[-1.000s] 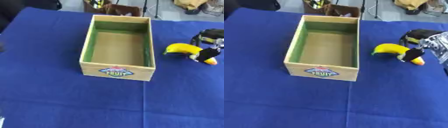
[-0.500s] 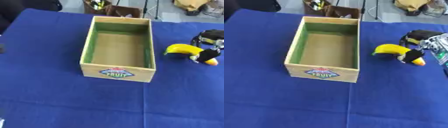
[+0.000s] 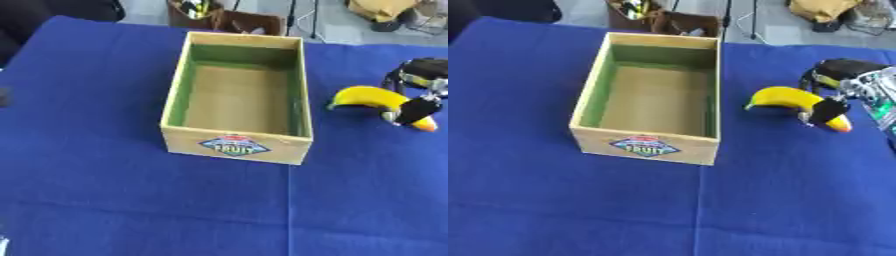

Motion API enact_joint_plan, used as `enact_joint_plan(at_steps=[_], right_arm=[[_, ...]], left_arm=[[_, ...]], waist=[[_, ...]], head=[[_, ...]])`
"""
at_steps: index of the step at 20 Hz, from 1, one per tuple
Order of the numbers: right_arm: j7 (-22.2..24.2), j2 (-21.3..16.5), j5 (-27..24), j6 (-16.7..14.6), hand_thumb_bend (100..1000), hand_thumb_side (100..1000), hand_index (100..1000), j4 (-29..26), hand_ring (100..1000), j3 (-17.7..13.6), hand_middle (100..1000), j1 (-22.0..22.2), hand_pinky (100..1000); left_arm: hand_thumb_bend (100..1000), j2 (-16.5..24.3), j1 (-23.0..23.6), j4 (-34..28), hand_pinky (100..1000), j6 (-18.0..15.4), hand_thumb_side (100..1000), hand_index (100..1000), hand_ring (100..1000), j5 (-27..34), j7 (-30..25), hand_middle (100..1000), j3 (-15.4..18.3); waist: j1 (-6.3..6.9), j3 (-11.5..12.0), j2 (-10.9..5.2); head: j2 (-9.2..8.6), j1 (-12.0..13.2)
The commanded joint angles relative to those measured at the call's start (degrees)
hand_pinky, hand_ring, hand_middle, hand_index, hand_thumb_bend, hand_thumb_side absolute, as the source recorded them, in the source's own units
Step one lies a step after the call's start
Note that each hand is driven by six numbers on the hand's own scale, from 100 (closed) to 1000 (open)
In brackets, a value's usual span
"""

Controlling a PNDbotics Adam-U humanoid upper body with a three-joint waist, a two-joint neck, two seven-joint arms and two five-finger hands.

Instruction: Pick up objects on the table and place them in the box.

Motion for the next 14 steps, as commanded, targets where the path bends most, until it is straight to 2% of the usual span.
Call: enact_joint_plan(at_steps=[1, 14], right_arm=[[-0.51, -1.66, -0.18, 0.31, 100, 390, 619, -1.07, 885, -0.91, 514, -1.00, 863], [-0.80, -2.03, -0.38, 0.83, 100, 376, 590, -1.60, 882, -1.01, 496, -1.08, 860]], left_arm=[[293, 0.56, -0.53, -0.99, 599, 0.02, 883, 830, 596, 0.28, -0.13, 712, -0.24], [291, 0.74, -0.56, -0.99, 599, 0.03, 884, 831, 597, 0.43, -0.20, 714, -0.28]], waist=[[0.13, -0.17, -1.48], [0.16, -0.49, -2.15]], head=[[-0.57, 0.18], [-0.09, 0.43]])
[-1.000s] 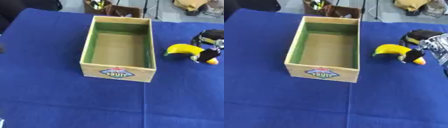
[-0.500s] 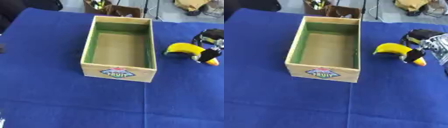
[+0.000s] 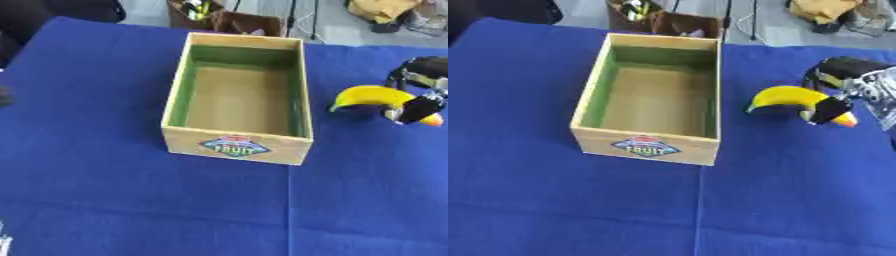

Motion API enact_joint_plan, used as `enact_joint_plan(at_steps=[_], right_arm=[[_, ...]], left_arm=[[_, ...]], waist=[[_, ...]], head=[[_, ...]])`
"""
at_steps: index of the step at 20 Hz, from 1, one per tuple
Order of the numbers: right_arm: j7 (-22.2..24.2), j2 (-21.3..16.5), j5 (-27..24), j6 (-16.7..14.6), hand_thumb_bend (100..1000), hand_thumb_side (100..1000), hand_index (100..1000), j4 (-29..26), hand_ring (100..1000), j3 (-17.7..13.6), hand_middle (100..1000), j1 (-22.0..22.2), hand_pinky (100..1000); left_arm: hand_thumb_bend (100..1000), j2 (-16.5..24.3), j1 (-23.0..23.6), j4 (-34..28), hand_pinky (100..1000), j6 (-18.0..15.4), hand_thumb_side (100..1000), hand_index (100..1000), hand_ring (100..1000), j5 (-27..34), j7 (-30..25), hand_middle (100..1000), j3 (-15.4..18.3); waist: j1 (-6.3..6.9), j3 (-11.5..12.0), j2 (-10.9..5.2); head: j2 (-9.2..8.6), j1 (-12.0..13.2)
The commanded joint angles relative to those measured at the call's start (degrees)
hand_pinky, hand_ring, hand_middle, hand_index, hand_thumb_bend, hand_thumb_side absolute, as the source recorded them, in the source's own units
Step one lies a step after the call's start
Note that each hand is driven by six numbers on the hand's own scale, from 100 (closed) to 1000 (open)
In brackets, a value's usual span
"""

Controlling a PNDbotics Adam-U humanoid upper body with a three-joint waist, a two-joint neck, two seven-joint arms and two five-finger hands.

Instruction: Pick up objects on the table and place them in the box.

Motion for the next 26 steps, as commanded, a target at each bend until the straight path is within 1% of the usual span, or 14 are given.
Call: enact_joint_plan(at_steps=[1, 26], right_arm=[[-0.21, -2.07, -0.34, 0.24, 100, 375, 589, -1.31, 881, -1.01, 496, -1.10, 860], [0.17, -2.88, -1.16, 0.39, 100, 361, 569, -3.14, 883, -1.14, 485, -2.51, 860]], left_arm=[[291, 0.75, -0.56, -0.99, 599, 0.03, 884, 831, 597, 0.05, -0.20, 714, -0.28], [285, 1.20, -0.21, -0.99, 597, 0.27, 882, 832, 601, 0.26, -0.21, 716, -0.27]], waist=[[0.16, -0.15, -1.93], [-0.15, -0.94, -4.43]], head=[[-0.08, 0.17], [0.69, 0.77]])
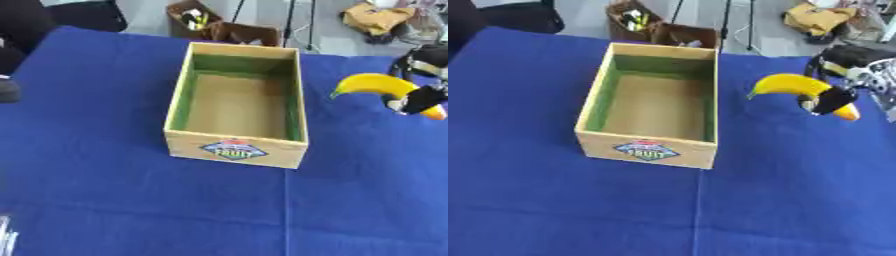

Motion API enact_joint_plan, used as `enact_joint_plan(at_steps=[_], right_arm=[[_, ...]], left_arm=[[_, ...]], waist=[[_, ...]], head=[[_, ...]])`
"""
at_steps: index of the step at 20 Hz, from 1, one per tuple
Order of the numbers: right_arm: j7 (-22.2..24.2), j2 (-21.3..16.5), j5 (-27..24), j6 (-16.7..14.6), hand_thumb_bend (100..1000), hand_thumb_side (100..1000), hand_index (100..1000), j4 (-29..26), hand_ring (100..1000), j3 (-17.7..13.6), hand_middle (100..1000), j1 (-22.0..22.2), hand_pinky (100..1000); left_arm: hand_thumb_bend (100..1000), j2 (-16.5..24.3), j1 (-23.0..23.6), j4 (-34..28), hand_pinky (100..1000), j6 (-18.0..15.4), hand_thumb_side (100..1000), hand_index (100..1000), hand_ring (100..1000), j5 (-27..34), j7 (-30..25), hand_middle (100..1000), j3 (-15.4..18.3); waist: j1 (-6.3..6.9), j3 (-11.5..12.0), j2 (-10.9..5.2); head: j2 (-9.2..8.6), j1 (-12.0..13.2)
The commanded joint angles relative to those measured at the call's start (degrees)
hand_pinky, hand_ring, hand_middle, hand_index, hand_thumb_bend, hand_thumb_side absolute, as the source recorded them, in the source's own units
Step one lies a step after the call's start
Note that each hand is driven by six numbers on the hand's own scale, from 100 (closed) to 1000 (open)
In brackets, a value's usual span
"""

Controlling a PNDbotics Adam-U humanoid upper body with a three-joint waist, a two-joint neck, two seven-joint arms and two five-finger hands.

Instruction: Pick up objects on the table and place them in the box.

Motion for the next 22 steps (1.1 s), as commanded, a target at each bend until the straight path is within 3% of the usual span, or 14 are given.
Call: enact_joint_plan(at_steps=[1, 22], right_arm=[[0.15, -2.70, -0.43, -0.08, 100, 360, 568, -1.47, 883, -0.79, 483, -1.57, 860], [1.45, -0.73, -0.54, -1.65, 100, 372, 555, -2.55, 884, 0.50, 471, -6.67, 862]], left_arm=[[285, 1.17, -0.22, -0.99, 597, 0.07, 882, 832, 601, 0.21, -0.02, 716, 0.01], [286, 1.57, -0.28, -0.99, 595, 0.18, 880, 831, 602, 0.29, -0.13, 714, -0.12]], waist=[[0.09, -0.11, -1.81], [-0.83, 0.84, -3.06]], head=[[0.16, 0.22], [0.40, -0.04]])
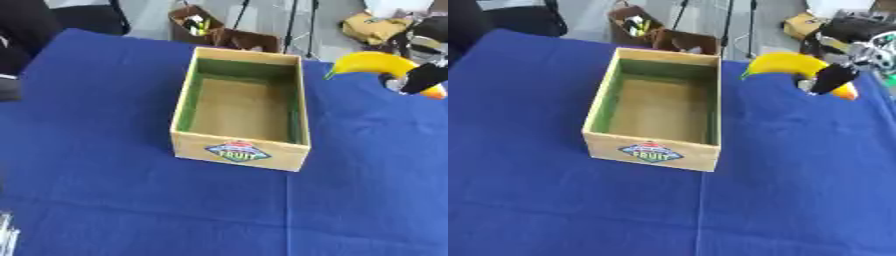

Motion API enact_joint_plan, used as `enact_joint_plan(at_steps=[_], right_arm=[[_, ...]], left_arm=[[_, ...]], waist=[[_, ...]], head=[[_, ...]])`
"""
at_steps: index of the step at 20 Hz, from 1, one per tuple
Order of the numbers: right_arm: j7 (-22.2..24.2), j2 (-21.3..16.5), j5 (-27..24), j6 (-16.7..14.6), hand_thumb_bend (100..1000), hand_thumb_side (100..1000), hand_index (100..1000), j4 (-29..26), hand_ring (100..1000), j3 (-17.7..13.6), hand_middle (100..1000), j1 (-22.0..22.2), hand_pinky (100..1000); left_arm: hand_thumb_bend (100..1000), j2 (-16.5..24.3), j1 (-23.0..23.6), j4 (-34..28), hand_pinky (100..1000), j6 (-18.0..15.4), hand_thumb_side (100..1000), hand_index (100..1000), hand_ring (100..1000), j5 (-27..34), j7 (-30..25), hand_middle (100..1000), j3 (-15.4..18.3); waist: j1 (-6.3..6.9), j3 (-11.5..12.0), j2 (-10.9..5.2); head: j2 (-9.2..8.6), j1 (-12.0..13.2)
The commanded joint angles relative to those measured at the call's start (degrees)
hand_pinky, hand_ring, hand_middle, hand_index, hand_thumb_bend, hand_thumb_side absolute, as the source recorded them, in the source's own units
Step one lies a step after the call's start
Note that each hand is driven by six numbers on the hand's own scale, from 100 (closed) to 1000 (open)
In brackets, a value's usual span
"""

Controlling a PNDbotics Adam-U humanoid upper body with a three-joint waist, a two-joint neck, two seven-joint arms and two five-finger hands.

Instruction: Pick up objects on the table and place them in the box.

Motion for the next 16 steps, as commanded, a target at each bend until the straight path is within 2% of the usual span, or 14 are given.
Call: enact_joint_plan(at_steps=[1, 3, 4, 5, 16], right_arm=[[0.17, -0.59, 0.07, -0.39, 100, 373, 555, -0.99, 883, -0.20, 470, -2.11, 862], [0.30, 0.09, 0.11, -0.56, 100, 376, 554, -0.92, 883, -0.02, 469, -2.92, 862], [0.34, 0.35, 0.17, -0.64, 100, 551, 553, -0.85, 883, 0.05, 469, -3.21, 862], [0.37, 0.68, 0.21, -0.75, 100, 380, 553, -0.81, 883, 0.13, 468, -3.54, 862], [0.22, 3.15, 0.65, -1.00, 100, 388, 546, 0.03, 880, -0.01, 460, -6.35, 863]], left_arm=[[286, 1.48, -0.55, -0.99, 595, 0.10, 881, 831, 602, 0.26, -0.07, 714, -0.12], [286, 1.47, -0.58, -0.99, 595, 0.11, 880, 831, 602, 0.28, -0.11, 714, -0.17], [286, 1.47, -0.60, -0.99, 595, 0.13, 880, 831, 603, 0.26, -0.13, 714, -0.17], [286, 1.46, -0.65, -0.99, 595, 0.14, 879, 831, 602, 0.19, -0.13, 714, -0.17], [287, 1.30, -0.93, -0.99, 595, 0.09, 876, 829, 600, 0.31, -0.23, 713, -0.26]], waist=[[0.04, 0.22, -1.54], [-0.06, 0.42, -1.50], [-0.10, 0.48, -1.48], [-0.18, 0.60, -1.45], [-1.01, 2.18, -0.83]], head=[[0.05, -0.25], [0.05, -0.36], [0.05, -0.38], [0.02, -0.44], [-0.71, -0.96]])
